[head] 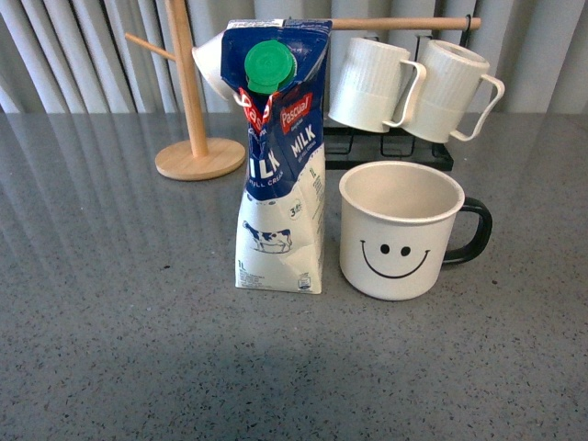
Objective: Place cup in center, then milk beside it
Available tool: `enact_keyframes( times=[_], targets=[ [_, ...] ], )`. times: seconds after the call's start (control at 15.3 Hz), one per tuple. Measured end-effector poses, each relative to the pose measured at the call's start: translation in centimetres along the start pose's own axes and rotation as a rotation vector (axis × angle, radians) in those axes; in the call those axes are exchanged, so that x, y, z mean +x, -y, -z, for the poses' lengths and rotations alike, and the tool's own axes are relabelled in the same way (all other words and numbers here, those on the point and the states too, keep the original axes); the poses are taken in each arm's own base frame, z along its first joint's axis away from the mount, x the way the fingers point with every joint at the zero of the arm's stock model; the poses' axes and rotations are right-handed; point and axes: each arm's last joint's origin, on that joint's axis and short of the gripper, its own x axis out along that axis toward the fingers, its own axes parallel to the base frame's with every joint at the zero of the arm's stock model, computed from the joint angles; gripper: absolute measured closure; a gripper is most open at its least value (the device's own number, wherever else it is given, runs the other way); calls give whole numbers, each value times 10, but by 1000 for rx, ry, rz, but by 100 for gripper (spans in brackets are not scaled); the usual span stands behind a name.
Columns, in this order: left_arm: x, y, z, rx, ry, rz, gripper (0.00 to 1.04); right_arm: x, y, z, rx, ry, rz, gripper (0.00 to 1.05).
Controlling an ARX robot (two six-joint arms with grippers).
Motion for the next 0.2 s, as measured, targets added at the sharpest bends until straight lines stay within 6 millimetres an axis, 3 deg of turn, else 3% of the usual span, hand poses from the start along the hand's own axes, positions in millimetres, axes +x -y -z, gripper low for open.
enact_keyframes(
  times=[0.2],
  targets=[
    [0,0,0,0,0,0,7,0,0,0,0,0,0,7]
  ],
)
